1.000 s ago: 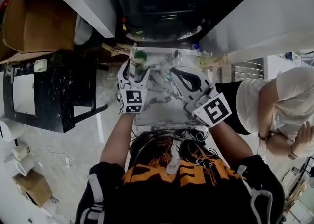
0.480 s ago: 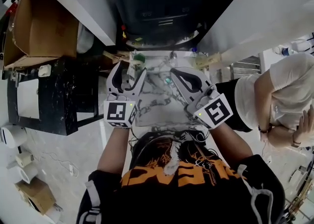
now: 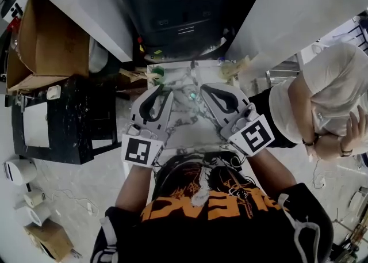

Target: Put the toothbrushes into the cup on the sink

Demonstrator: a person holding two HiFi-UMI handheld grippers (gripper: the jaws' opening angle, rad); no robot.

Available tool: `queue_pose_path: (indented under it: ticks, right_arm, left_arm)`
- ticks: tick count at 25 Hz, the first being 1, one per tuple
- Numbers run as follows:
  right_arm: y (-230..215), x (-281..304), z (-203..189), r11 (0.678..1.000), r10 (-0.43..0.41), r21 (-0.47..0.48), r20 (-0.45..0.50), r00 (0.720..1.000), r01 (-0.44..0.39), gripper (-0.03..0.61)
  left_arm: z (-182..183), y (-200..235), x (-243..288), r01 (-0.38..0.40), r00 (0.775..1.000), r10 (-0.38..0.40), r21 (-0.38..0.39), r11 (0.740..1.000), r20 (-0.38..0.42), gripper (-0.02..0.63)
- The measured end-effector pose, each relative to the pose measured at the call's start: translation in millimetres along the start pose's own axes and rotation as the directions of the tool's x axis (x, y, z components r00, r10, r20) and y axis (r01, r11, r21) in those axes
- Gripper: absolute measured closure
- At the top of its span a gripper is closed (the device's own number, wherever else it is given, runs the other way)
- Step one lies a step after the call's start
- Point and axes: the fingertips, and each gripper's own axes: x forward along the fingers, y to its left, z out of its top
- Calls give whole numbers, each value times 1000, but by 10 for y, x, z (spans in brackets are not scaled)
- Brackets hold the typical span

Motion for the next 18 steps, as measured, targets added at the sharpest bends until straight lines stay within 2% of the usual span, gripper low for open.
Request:
queue_pose_path:
  ticks: [3,9,18]
  right_arm:
    - [83,-84,110,1000,-2,-31,16,1000,2,565]
    - [112,-254,232,999,-25,-36,24,999,25,565]
    - [16,-504,252,995,-89,-49,5,996,89,565]
  left_arm:
    - [110,-227,7,49,999,-48,-13,999,16,540]
    - [198,-496,36,80,997,-80,-6,997,8,588]
    - [308,-703,112,119,993,-119,13,993,24,591]
